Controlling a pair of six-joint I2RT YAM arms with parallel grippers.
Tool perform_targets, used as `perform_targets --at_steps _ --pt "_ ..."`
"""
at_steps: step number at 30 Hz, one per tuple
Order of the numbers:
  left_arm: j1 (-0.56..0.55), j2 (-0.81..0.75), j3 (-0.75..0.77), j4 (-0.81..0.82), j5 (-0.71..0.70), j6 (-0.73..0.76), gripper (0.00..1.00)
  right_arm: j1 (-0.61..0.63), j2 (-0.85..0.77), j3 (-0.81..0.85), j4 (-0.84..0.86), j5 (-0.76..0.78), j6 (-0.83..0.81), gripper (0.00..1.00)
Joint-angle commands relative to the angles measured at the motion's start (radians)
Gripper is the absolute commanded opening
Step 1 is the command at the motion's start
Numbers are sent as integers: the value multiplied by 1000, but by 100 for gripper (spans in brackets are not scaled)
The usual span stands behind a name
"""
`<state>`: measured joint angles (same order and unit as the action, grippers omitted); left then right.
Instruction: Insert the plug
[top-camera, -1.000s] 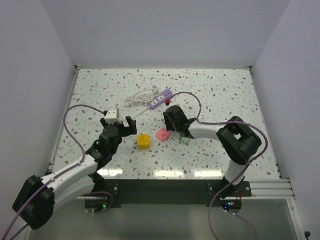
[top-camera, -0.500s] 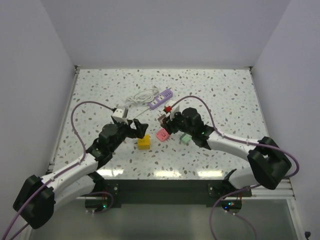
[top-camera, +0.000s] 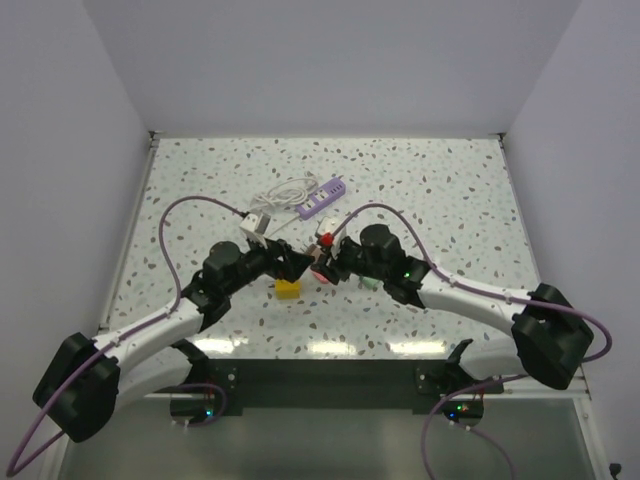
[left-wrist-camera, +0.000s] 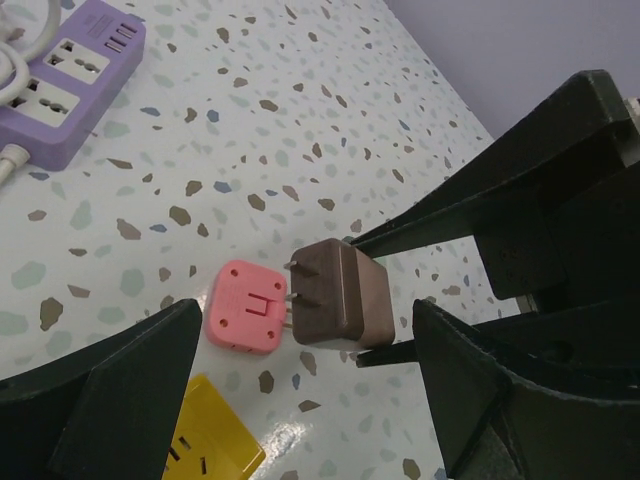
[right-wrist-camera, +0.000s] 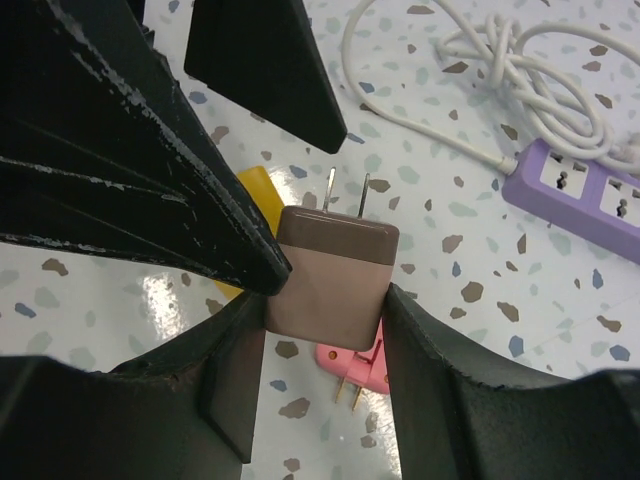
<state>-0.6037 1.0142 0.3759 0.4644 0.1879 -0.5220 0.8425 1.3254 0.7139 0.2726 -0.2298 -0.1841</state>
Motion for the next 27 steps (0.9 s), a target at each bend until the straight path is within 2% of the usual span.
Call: perform_targets --at_steps 1,18,24,27 --pt "-2 -16 8 100 67 -44 92 21 -3 33 -13 -25 -31 29" --pt "-2 49 18 109 96 -52 85 96 -69 29 -33 43 -55 29" --pt "-1 57 18 147 185 -76 75 109 -98 16 -18 69 -63 30" --pt "1 83 17 193 240 -94 63 110 -106 10 -13 78 -69 30"
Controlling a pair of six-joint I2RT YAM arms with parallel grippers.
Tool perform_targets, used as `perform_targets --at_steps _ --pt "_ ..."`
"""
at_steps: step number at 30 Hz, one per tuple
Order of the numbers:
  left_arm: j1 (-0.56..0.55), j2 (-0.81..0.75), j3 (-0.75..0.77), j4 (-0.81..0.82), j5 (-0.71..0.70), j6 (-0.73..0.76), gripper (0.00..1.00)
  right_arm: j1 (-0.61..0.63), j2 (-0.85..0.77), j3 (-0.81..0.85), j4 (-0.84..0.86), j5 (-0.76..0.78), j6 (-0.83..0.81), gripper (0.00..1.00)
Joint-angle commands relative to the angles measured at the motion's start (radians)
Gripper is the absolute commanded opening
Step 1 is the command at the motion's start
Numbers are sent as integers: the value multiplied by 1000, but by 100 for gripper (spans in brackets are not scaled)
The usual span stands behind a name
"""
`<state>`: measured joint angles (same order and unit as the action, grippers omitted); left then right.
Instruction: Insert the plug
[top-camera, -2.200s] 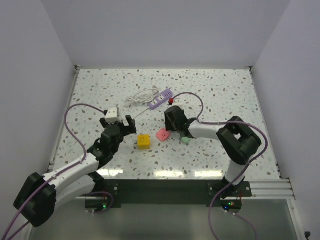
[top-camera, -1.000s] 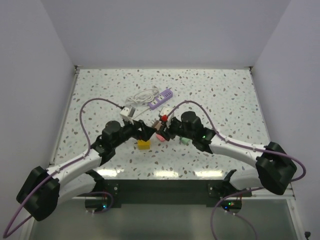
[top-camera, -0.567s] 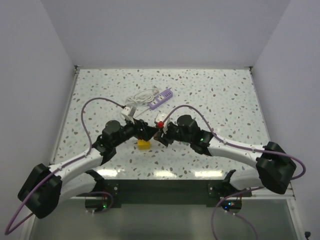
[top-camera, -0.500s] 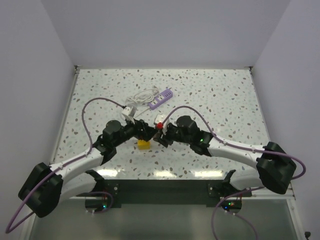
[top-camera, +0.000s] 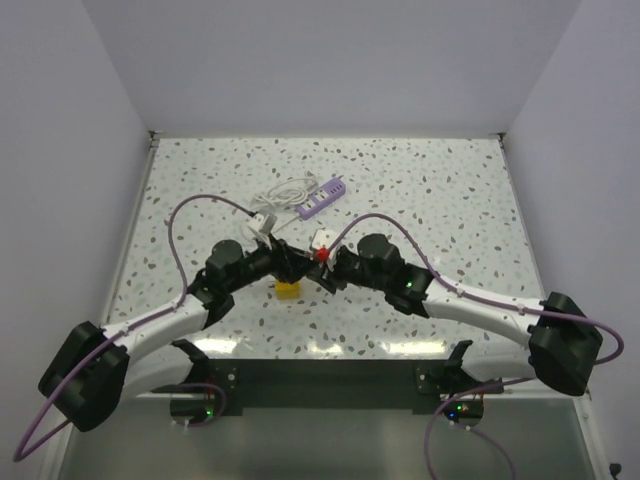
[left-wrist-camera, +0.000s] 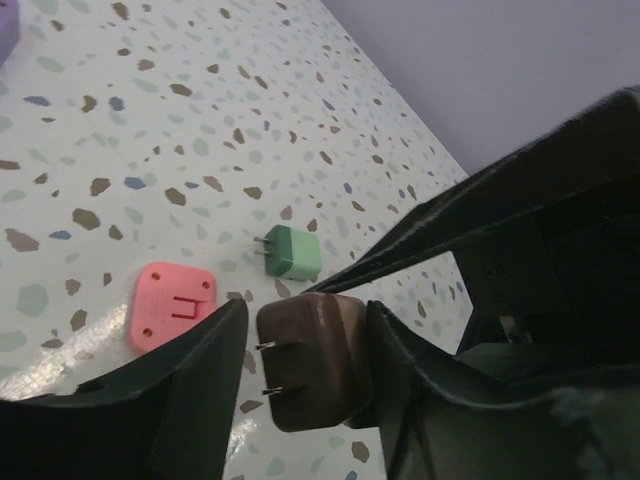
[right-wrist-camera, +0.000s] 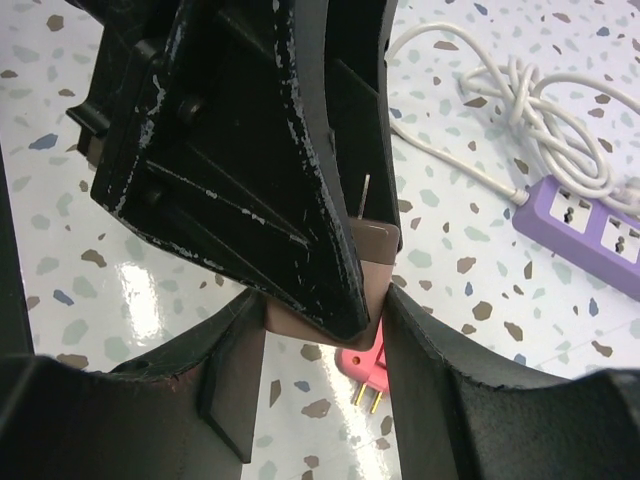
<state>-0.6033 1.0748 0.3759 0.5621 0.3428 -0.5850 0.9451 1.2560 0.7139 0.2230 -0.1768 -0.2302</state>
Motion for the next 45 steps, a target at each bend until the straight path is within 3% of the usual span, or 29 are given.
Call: perform_targets --at_steps 1,3,4,7,11,12,14,21,25,29,34,45 --pt "0 31 14 117 106 -41 51 12 -38 10 38 28 -21 31" --pt "0 68 9 186 180 -71 35 14 -41 9 39 43 -21 32" --pt "0 83 9 208 202 -81 20 11 -43 9 41 52 -20 34" --pt "7 128 8 272 260 -108 0 12 -47 4 44 80 -11 46" --pt "23 125 14 280 271 -99 0 12 -55 6 42 99 2 77" --pt "30 117 14 275 269 -93 0 12 -56 6 42 105 6 90" --pt "60 78 12 263 262 -90 0 11 -66 -1 50 109 15 98" --pt "201 -25 0 274 245 -98 0 1 -121 5 56 161 77 99" --pt "204 -39 20 361 262 -114 0 -35 -141 10 93 91 167 99" --pt "204 -44 54 452 286 -124 0 -130 -156 -30 278 -103 404 99" --pt "201 -44 58 607 303 -194 0 -196 -103 -39 412 -197 548 98" --pt "142 25 100 840 260 -259 0 -243 -21 -114 932 -381 842 78"
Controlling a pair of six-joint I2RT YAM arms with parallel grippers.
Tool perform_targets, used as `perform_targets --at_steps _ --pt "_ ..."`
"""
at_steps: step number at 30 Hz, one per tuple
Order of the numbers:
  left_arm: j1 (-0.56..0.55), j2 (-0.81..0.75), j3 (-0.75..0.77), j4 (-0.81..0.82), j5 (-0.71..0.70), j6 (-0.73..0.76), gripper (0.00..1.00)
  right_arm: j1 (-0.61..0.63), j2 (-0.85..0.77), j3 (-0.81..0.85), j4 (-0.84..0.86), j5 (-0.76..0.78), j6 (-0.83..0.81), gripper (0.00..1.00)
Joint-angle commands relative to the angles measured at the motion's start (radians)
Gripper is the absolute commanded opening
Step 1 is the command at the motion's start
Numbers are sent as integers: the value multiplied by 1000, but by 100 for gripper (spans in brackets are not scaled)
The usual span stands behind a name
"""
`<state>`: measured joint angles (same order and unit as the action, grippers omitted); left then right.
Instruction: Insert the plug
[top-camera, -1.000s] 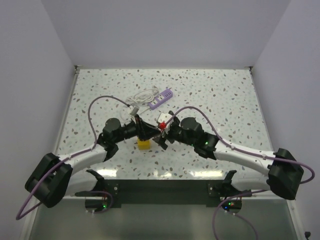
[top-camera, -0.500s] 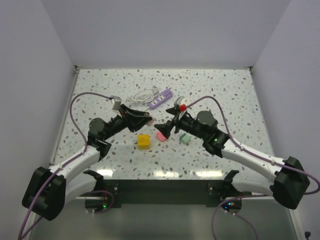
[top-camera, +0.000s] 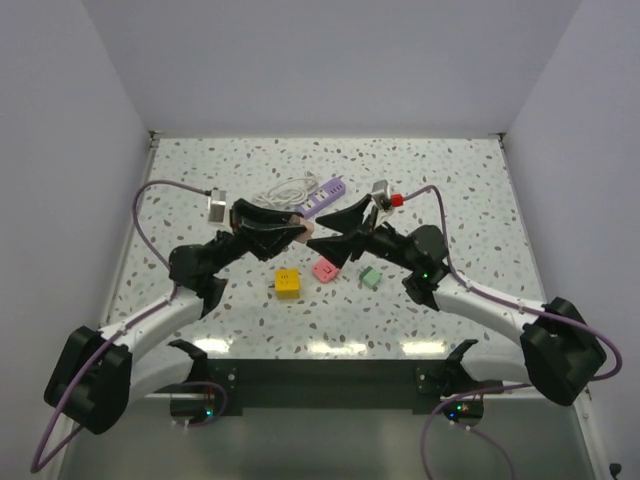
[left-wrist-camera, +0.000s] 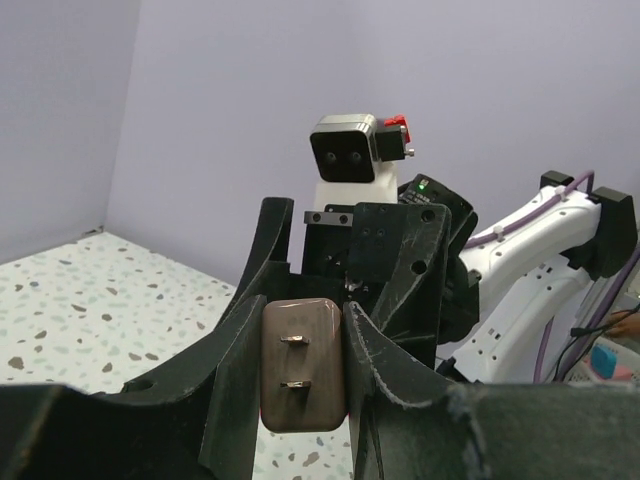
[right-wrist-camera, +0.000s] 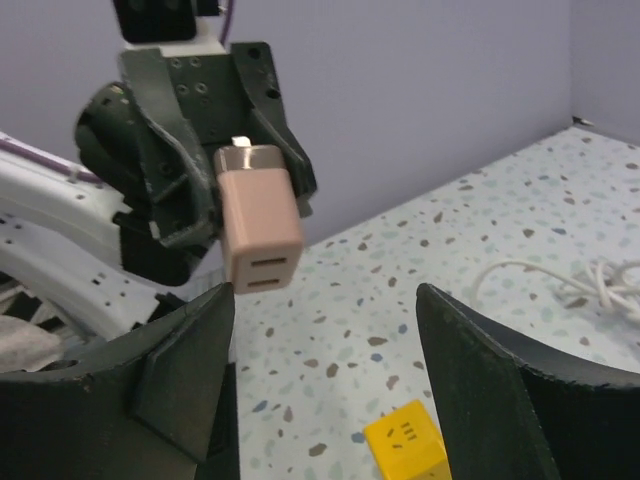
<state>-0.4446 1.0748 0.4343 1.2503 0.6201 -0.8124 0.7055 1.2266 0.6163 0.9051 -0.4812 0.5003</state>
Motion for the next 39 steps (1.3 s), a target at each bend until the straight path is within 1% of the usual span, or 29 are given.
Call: perform_targets --at_steps 1,4,6,10,12,13,15,25,29,34,38,39 --pt "-19 30 40 184 -25 -33 0 -1 14 -21 305 -91 135 75" --pt "-26 53 32 233 -30 -47 0 -3 20 -27 347 -99 153 73" --pt "-42 68 38 239 -31 -45 0 -3 17 -24 342 -93 149 72" --pt "-66 83 43 270 -48 -37 0 -1 36 -7 353 -115 167 66" --pt "-75 92 46 284 -52 -34 0 -3 50 -3 353 -126 172 62" --pt "-77 96 44 313 -54 -37 0 -3 53 -3 350 -126 172 61" --pt "-78 96 34 337 -62 -47 0 -3 50 -15 345 -111 165 61" --pt "-78 47 18 310 -76 -28 0 -1 -39 -59 226 -45 81 62" --pt "-80 30 17 301 -71 -27 0 -3 -53 -70 207 -39 73 63" --pt "-83 46 23 316 -65 -36 0 -1 -32 -61 247 -68 101 62" --pt "-117 59 41 310 -72 -12 0 -3 -4 -59 327 -111 130 59" --pt "-126 59 47 299 -75 -1 0 -3 4 -58 336 -122 136 57"
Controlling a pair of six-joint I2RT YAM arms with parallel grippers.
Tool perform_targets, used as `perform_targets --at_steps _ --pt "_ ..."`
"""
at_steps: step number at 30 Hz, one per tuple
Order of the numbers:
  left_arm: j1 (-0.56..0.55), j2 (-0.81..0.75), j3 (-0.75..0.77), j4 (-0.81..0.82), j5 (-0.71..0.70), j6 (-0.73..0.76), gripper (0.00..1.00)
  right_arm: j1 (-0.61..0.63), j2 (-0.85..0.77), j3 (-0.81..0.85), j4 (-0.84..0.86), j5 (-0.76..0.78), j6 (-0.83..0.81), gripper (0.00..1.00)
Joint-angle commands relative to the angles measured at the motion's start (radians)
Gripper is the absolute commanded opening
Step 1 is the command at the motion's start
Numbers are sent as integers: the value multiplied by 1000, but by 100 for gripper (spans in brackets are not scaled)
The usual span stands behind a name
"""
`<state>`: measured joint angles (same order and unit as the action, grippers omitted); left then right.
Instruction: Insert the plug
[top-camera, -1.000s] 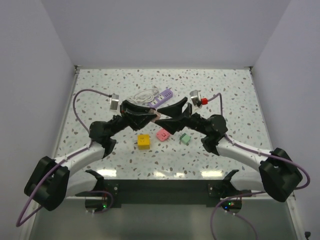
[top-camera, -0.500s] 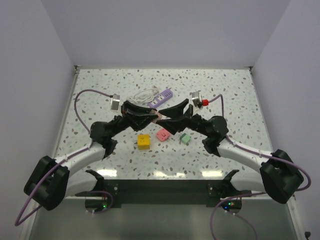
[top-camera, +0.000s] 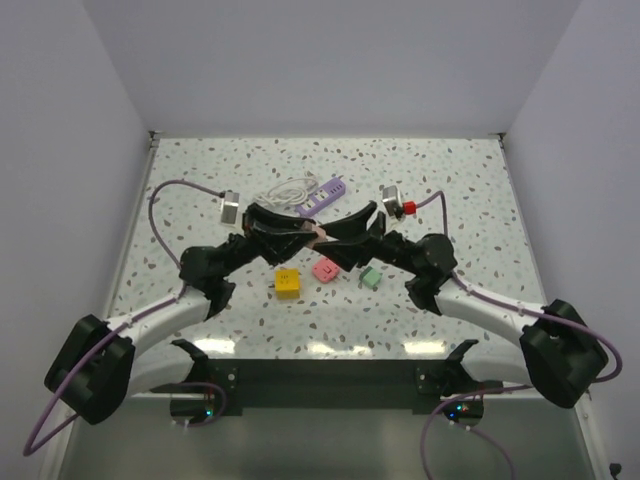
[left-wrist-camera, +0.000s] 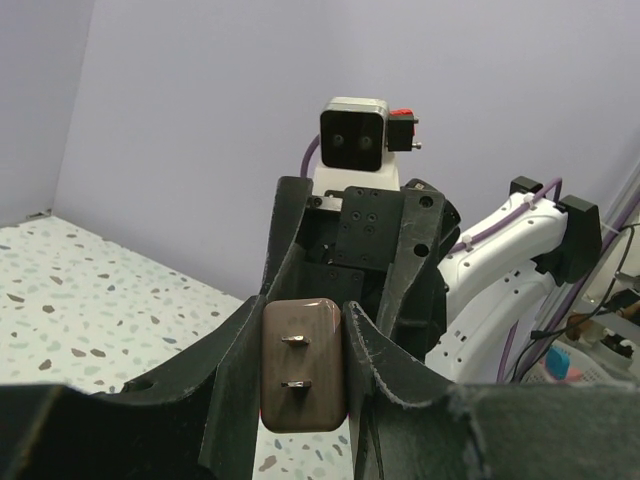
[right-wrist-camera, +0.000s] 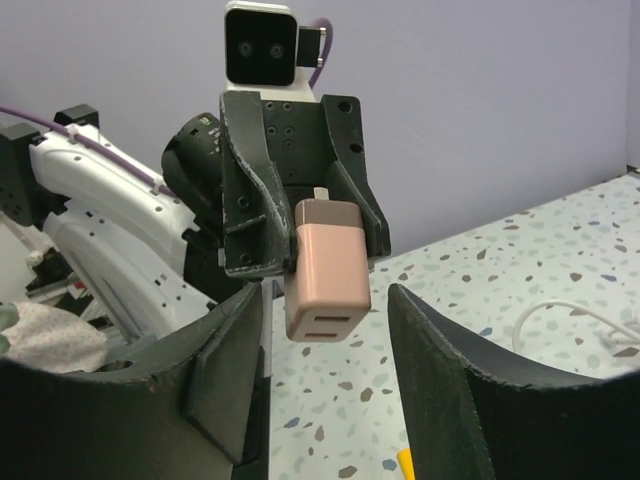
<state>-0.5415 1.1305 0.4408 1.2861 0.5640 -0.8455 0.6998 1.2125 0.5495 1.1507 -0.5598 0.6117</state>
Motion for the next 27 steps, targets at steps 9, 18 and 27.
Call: perform_targets --at_steps 9,18,27 --pt "-75 51 65 265 -33 59 0 3 30 1 130 -66 37 39" --pt "-75 54 32 246 -41 72 55 3 -27 -34 104 0 -26 0" --pt "-74 -202 3 -254 -372 313 94 -17 -241 -74 -213 145 -223 0"
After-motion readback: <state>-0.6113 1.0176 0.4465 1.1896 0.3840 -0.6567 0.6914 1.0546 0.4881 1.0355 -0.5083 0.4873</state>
